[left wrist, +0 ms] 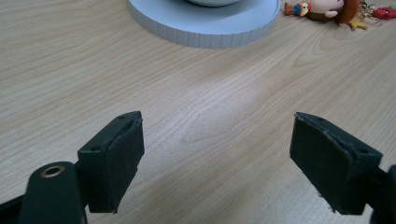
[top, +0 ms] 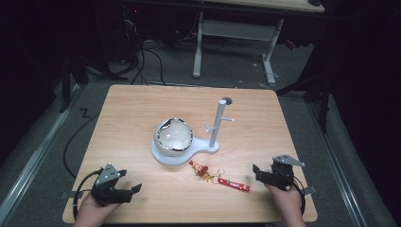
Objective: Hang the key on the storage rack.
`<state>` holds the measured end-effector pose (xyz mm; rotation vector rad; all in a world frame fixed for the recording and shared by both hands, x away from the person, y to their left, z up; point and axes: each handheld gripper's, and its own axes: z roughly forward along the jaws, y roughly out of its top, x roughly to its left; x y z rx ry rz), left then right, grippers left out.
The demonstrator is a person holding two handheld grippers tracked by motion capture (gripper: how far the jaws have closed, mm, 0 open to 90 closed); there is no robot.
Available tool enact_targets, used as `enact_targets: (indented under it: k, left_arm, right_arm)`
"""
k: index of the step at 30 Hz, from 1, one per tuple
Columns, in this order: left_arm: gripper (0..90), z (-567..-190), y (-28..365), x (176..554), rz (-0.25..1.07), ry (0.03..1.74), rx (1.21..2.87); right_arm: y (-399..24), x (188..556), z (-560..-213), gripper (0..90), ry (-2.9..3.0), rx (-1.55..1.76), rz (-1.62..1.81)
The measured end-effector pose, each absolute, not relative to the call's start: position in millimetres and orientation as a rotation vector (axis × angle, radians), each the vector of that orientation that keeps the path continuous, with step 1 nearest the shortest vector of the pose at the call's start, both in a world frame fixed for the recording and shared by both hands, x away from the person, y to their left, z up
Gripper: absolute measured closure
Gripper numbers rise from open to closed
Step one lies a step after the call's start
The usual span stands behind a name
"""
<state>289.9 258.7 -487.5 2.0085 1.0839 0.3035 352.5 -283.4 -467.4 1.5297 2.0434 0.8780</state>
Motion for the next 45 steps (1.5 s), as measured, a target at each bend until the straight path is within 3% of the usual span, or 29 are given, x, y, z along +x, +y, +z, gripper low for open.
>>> enact_targets:
  k: [19,22,31,38,45]
  left_arm:
    - [18.4,-489,257,290,0.296,1.075,2.019]
    - [18.4,-489,258,290,0.296,1.078,2.019]
    - [18.4,-488,258,290,0.301,1.076,2.018]
    - [18.4,-486,259,290,0.309,1.063,2.016]
    - [18.4,-486,260,290,0.307,1.057,2.020]
  right_arm:
    - [-285,353,-467,12.2,2.079,1.513,0.893]
    - [-282,355,-467,7.2,2.120,1.545,0.924]
    - [-268,354,-467,7.4,2.207,1.470,0.903]
    - [-250,350,-462,14.0,2.307,1.400,0.926]
    - [-222,343,-461,14.6,2.483,1.269,0.890]
